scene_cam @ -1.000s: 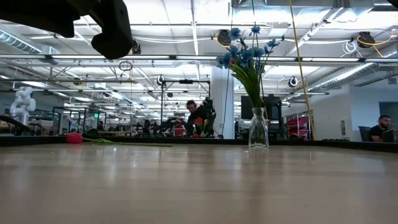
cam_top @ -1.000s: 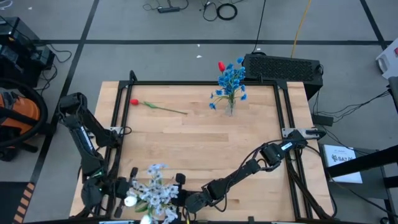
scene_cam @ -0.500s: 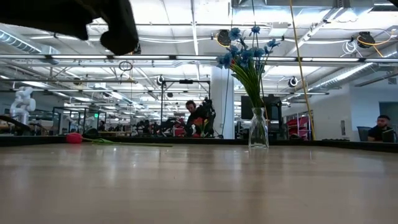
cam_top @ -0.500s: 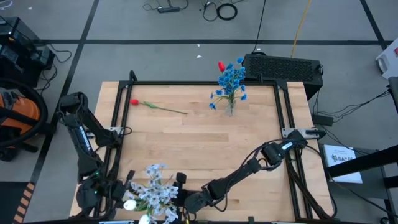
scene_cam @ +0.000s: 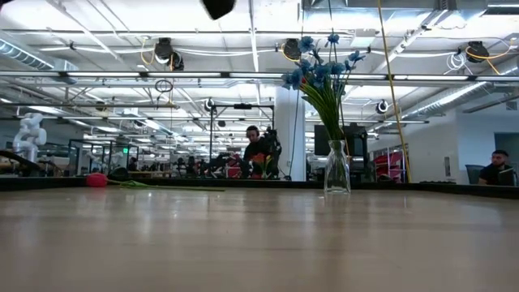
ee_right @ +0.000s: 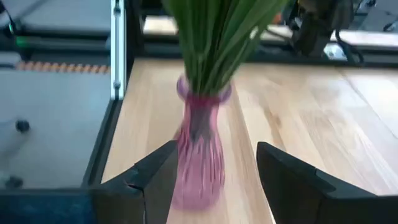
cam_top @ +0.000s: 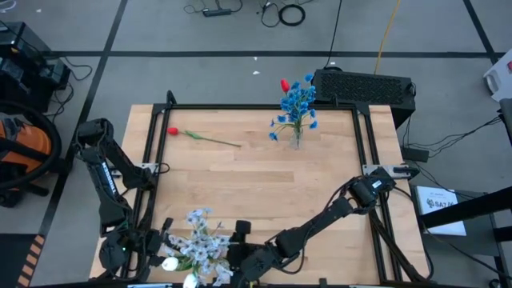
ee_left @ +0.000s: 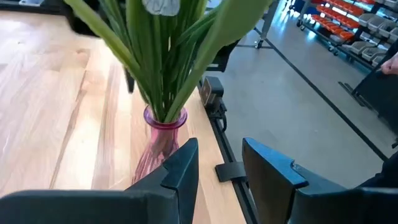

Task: Sort flowers into vase by color
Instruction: Put the red flowers into the transparent vase

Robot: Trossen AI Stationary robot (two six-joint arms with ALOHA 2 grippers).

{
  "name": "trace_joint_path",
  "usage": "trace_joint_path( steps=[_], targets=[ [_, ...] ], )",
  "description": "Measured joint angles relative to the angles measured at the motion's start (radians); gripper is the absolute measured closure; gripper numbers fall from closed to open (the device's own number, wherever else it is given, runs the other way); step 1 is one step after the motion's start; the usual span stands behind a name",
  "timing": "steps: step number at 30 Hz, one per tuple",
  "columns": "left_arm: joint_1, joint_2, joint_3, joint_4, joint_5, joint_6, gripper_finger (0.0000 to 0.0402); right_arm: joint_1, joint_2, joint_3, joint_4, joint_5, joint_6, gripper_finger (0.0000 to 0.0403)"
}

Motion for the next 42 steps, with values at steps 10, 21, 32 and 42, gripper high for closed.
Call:
trace_joint_path(
  steps=[10,21,32,42],
  targets=[
    [0.0,-0.004,0.001,-0.189,0.046,-0.337,0.0272,0.063,-0.093,0.002,-0.499,-0.007,0.599,0.0231],
    [0.014,-0.007,0.001,-0.688,0.138,-1.095,0.0272,0.152,-0.11,-0.023,-0.905,-0.254,0.924,0.0332],
    [0.266,-0.008,0.001,-0.756,0.406,-0.756,0.0318,0.095,-0.125,-0.112,-0.904,-0.325,0.744,0.04],
    [0.537,-0.033,-0.003,-0.814,0.427,-0.186,0.0344,-0.082,-0.444,-0.529,-0.506,-0.311,0.682,0.0402]
  ],
)
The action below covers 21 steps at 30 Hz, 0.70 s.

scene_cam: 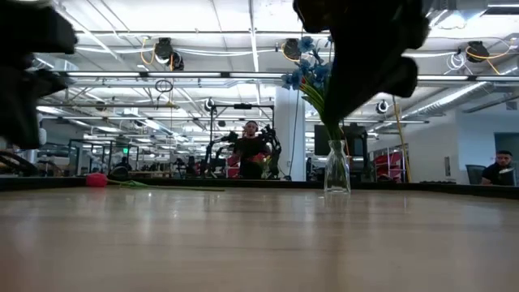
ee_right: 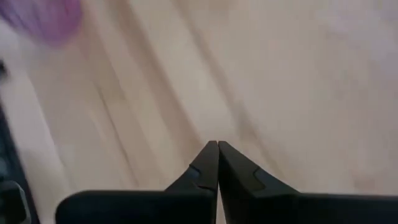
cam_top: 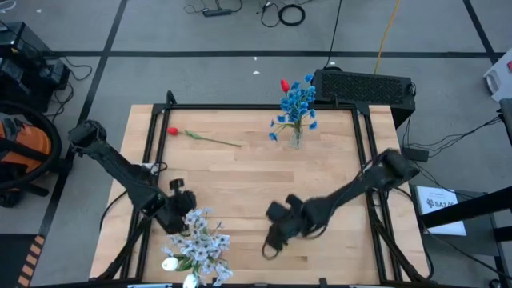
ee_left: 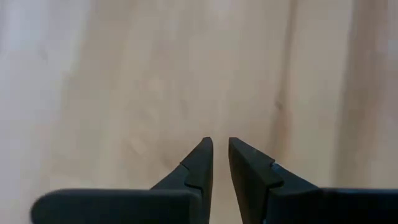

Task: Sort flowers into vase by color
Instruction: Put the red flowers into the transparent vase

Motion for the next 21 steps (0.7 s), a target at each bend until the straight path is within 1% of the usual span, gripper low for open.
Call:
trace_joint_path(
  steps=[3,6,8,10,12,15,18,21],
  targets=[
    [0.078,-0.043,-0.036,0.055,-0.035,0.152,0.0345,-0.06,-0.114,-0.173,0.216,0.045,-0.014,0.0403],
    [0.152,-0.115,-0.105,0.182,-0.026,0.278,0.0346,-0.119,-0.187,-0.329,0.502,0.097,-0.055,0.0403],
    [0.195,-0.171,-0.159,0.272,0.003,0.349,0.0346,-0.156,-0.203,-0.41,0.735,0.104,-0.131,0.0403],
    [0.228,-0.233,-0.21,0.342,0.016,0.387,0.0346,-0.192,-0.195,-0.455,0.941,0.099,-0.226,0.0403],
    [0.253,-0.292,-0.251,0.413,0.017,0.418,0.0346,-0.227,-0.168,-0.46,1.069,0.095,-0.335,0.0403],
    [0.283,-0.372,-0.294,0.462,0.015,0.45,0.0346,-0.282,-0.115,-0.411,1.088,0.094,-0.468,0.0403],
    [0.304,-0.432,-0.321,0.512,0.009,0.448,0.0346,-0.332,-0.054,-0.319,1.029,0.094,-0.556,0.0403],
    [0.314,-0.462,-0.323,0.524,-0.011,0.447,0.0346,-0.374,-0.001,-0.236,0.924,0.099,-0.642,0.0403]
  ],
)
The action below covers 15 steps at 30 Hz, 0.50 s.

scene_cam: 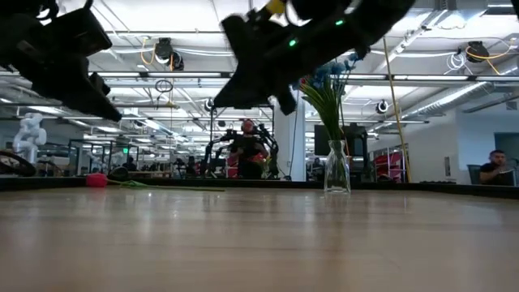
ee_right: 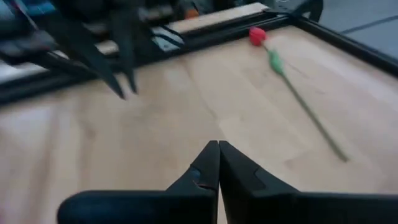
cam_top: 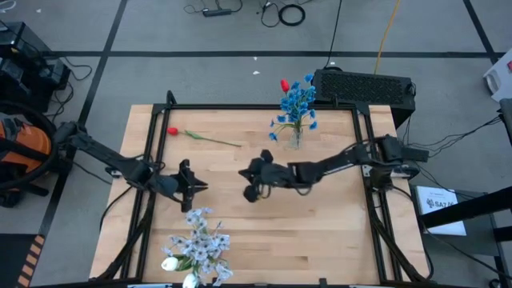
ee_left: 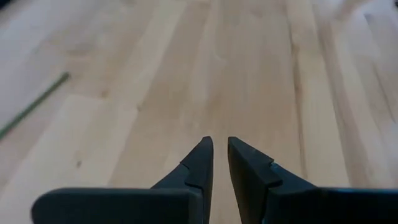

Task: Sort flowers into vase by color
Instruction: Put the red flowers into the transparent vase

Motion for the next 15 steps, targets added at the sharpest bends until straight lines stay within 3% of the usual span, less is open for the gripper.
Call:
trace_joint_path(
  steps=[3,10,15],
  targets=[
    [0.006,-0.014,0.0,0.014,-0.04,0.0,0.0346,-0.037,0.032,0.057,-0.109,-0.003,-0.077,0.0403],
    [0.059,-0.008,-0.001,0.127,-0.186,-0.005,0.0346,-0.082,-0.007,0.088,-0.47,-0.026,-0.089,0.0403],
    [0.198,-0.007,-0.001,0.154,-0.238,-0.142,0.0346,-0.076,-0.016,0.04,-0.516,-0.108,-0.036,0.0403]
  ],
)
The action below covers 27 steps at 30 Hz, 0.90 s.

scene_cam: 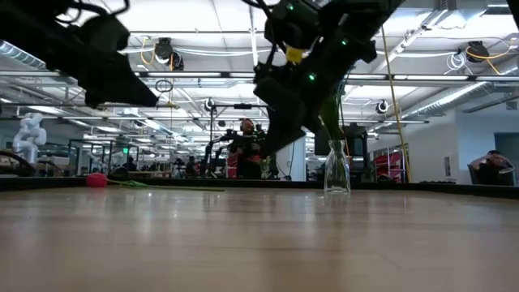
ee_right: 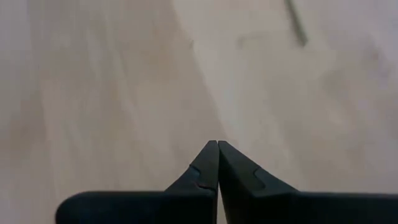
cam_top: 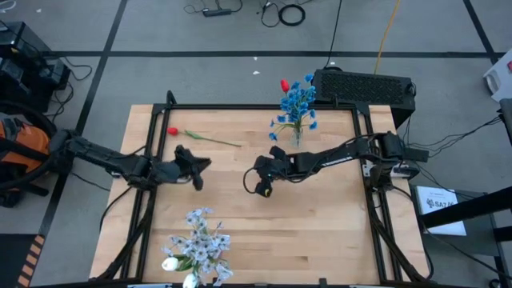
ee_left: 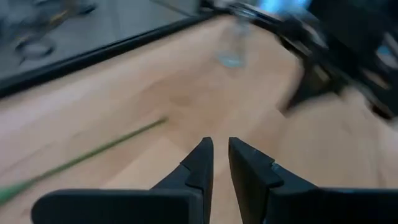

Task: Sort flowers into vase by color
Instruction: Put the red flowers into the transparent vase

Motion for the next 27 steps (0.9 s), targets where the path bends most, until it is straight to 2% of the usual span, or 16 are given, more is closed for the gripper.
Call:
trace_joint_path(
  steps=[5,10,18,23,27],
  targets=[
    [0.189,0.023,0.001,-0.002,0.01,-0.256,0.0346,0.023,0.0,-0.074,0.058,-0.003,0.062,0.0403],
    [0.376,0.092,0.035,-0.023,0.13,-0.453,0.035,0.033,0.0,-0.124,0.075,-0.004,0.102,0.0403],
    [0.579,0.274,0.19,-0.21,0.264,-0.689,0.0397,0.035,0.001,-0.166,0.069,-0.004,0.141,0.0403],
    [0.678,0.322,0.207,-0.205,0.301,-0.77,0.038,0.039,0.001,-0.166,0.07,-0.003,0.141,0.0403],
    [0.741,0.329,0.207,-0.204,0.33,-0.775,0.0358,0.051,0.001,-0.166,0.07,-0.004,0.141,0.0403]
  ],
)
